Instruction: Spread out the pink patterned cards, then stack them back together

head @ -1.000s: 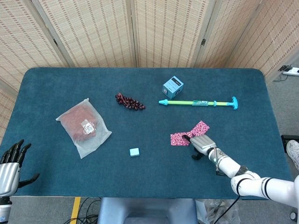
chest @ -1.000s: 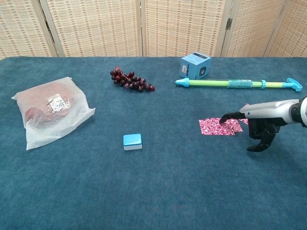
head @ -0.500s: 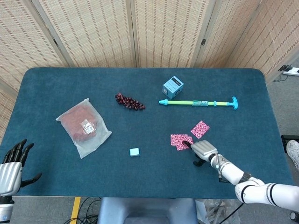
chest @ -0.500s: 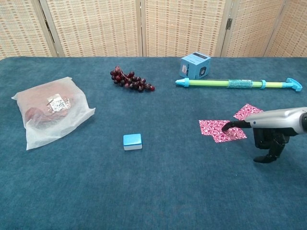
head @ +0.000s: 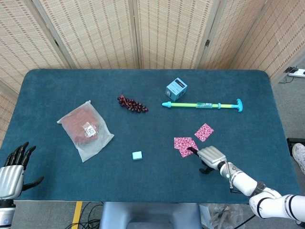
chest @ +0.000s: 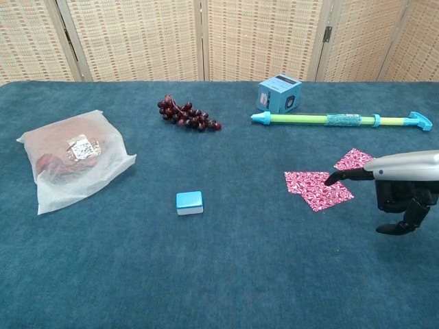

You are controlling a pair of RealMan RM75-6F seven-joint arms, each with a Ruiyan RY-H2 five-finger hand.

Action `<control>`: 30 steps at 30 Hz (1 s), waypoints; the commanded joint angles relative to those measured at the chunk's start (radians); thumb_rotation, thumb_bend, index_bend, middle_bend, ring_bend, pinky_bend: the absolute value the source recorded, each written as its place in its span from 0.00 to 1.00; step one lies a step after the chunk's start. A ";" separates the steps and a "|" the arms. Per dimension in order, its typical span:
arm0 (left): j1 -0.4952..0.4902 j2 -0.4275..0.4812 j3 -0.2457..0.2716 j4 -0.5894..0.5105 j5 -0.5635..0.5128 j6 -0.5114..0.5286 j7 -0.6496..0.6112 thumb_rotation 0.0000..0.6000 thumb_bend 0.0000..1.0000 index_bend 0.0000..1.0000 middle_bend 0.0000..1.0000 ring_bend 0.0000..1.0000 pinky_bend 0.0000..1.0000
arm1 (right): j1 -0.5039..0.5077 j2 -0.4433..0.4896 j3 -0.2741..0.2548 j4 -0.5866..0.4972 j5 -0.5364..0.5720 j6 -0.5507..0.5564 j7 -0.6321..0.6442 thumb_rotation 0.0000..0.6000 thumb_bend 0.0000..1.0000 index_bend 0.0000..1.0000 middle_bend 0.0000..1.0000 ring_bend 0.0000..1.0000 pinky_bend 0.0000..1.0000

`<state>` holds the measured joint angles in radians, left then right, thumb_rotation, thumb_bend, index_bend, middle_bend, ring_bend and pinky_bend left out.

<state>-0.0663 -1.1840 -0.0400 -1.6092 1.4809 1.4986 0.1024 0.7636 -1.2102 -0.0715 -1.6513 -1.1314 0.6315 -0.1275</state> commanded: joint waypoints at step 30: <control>0.005 0.001 0.002 0.004 -0.003 0.004 0.008 1.00 0.18 0.14 0.04 0.05 0.15 | 0.013 -0.003 -0.036 -0.001 0.062 -0.057 -0.044 1.00 0.38 0.03 0.98 1.00 1.00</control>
<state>-0.0613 -1.1830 -0.0378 -1.6051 1.4774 1.5025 0.1106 0.7801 -1.2198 -0.1030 -1.6447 -1.0650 0.5731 -0.1726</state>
